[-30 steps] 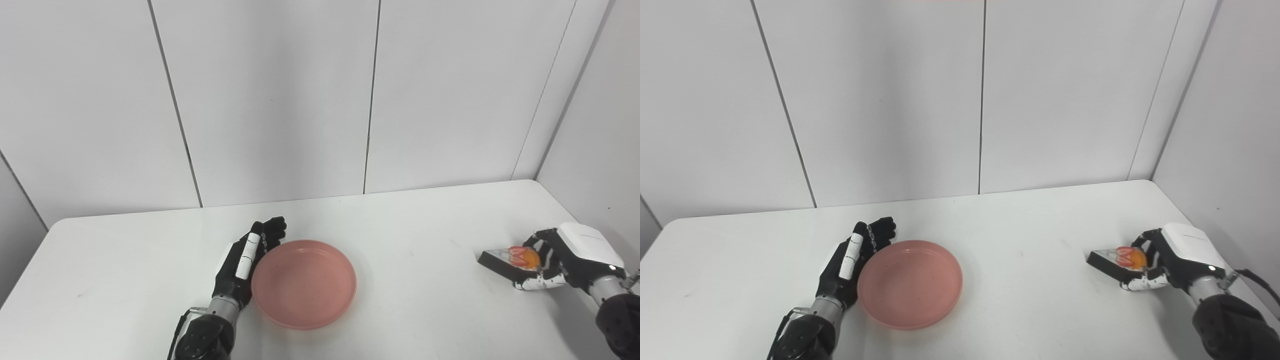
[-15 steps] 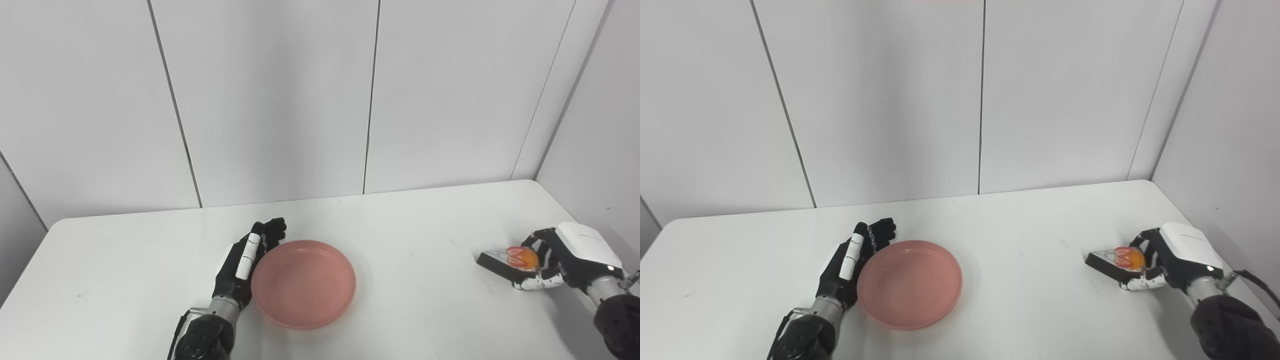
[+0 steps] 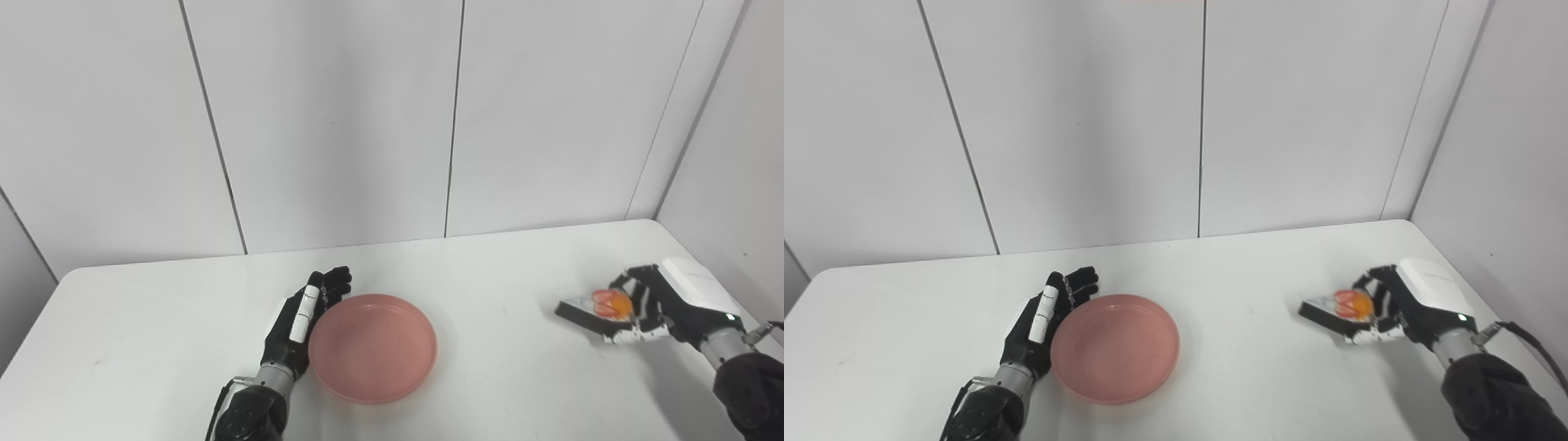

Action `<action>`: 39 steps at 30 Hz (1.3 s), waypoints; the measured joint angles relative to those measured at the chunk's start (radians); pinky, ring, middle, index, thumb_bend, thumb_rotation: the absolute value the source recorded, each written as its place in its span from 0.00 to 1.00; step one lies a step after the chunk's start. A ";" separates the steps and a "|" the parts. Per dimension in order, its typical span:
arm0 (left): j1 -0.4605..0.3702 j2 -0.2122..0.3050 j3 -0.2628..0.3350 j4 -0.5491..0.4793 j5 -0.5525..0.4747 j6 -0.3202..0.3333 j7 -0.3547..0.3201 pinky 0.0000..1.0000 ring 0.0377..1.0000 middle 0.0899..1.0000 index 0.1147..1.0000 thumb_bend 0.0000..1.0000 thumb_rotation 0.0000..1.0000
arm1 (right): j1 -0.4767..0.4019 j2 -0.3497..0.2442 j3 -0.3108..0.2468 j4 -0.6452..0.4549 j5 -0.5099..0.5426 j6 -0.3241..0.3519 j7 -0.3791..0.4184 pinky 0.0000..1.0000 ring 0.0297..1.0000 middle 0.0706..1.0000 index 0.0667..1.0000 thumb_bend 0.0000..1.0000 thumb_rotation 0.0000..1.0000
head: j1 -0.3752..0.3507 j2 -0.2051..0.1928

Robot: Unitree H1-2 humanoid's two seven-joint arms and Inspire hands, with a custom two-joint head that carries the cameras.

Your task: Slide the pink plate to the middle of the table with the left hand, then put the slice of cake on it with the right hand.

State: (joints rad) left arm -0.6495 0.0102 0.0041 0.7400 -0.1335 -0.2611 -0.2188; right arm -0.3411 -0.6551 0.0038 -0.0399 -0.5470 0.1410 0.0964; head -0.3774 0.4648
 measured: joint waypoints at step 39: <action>0.027 -0.084 -0.049 -0.041 0.089 -0.003 0.086 0.86 0.81 0.79 0.72 0.80 1.00 | -0.244 0.390 0.284 0.114 -0.067 -0.044 0.086 0.26 0.31 0.38 0.49 0.52 0.01 | 0.316 0.023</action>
State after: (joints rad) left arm -0.6221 -0.0737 -0.0450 0.6995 -0.0444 -0.2638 -0.1327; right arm -0.5847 -0.2653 0.2881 0.0740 -0.6143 0.0973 0.1822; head -0.0614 0.4878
